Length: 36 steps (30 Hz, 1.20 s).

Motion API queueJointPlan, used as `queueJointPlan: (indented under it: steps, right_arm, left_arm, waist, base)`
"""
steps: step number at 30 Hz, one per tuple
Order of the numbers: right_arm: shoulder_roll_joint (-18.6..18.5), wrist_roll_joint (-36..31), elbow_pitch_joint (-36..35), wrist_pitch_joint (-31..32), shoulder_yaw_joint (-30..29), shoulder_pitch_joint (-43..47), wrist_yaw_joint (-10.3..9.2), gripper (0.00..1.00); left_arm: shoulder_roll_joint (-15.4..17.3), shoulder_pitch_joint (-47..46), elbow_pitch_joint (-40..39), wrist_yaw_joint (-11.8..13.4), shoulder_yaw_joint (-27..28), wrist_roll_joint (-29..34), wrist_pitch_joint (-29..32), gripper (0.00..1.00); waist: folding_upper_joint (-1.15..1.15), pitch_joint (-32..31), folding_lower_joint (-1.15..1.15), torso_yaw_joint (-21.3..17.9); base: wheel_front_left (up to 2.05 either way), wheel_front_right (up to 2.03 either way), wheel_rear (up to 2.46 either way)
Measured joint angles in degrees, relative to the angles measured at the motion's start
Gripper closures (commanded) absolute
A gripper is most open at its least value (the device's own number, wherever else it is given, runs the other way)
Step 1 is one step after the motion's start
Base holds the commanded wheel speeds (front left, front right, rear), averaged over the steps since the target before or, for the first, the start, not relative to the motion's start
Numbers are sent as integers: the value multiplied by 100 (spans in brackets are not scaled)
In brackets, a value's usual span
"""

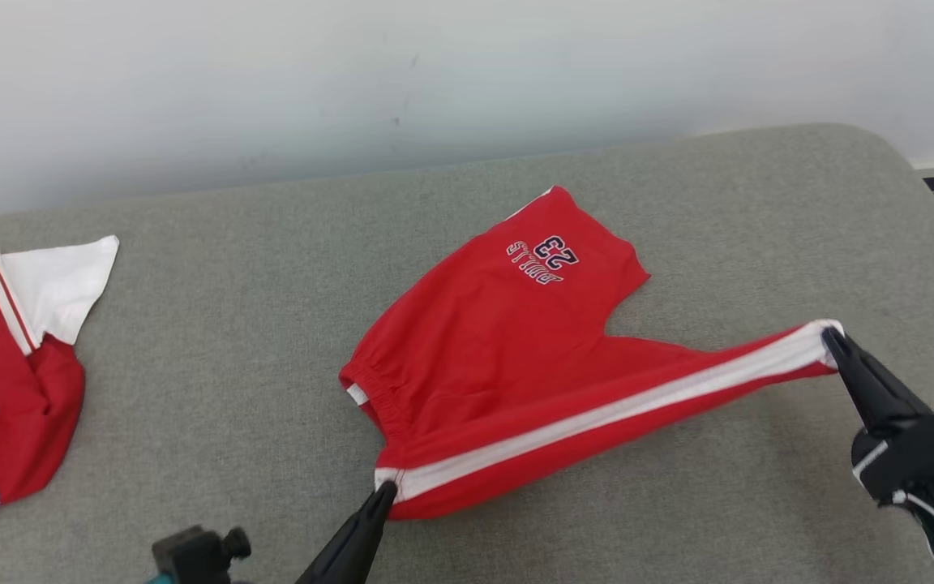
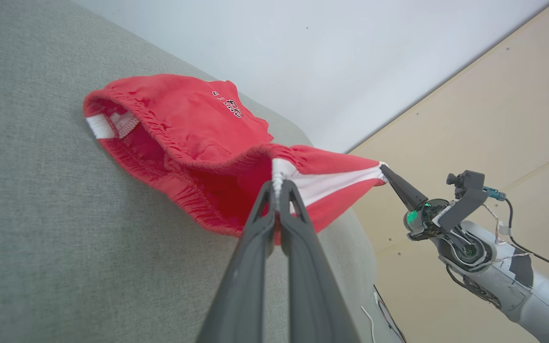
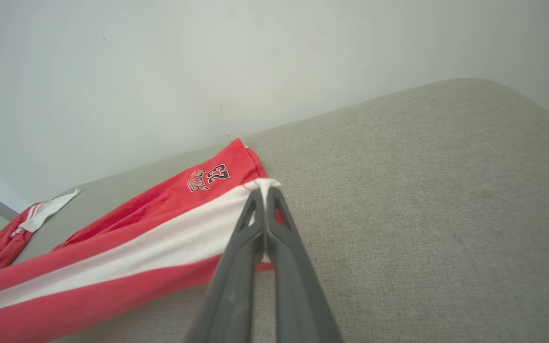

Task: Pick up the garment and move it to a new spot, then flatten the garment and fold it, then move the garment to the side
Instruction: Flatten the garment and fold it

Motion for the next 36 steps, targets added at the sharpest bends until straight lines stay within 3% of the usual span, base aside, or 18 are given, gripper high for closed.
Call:
queueJointPlan:
  steps: [9, 17, 22, 26, 36]
  right_arm:
    - [566, -379, 977, 656, 135, -1313, -2, 100]
    - [768, -666, 1615, 833, 280, -2509, -2, 100]
    - [824, -812, 1882, 953, 548, -3201, -2, 100]
    - [889, -838, 2176, 996, 720, -3741, -2, 100]
    - [1116, -800, 3058, 864, 1157, -4705, -2, 100]
  left_arm:
    - [-669, -778, 733, -229, 109, -152, 41, 100]
    - [-1283, -1432, 1422, -447, 372, -432, -1, 100]
    - [-1608, -1799, 1879, -444, 536, -538, -9, 100]
    - [-1814, -2105, 2111, -548, 605, -633, -10, 100]
    - [-2087, -2432, 2366, -482, 811, -461, -93, 100]
  waist:
    - [1, 334, 2, 180]
    - [1, 776, 2, 469]
    - [1, 1077, 2, 664]
    - [1, 1342, 2, 802]
    - [1, 1959, 1, 1137]
  base:
    - [0, 0, 0]
    - [0, 0, 0]
    - [0, 0, 0]
    - [0, 0, 0]
    - [0, 0, 0]
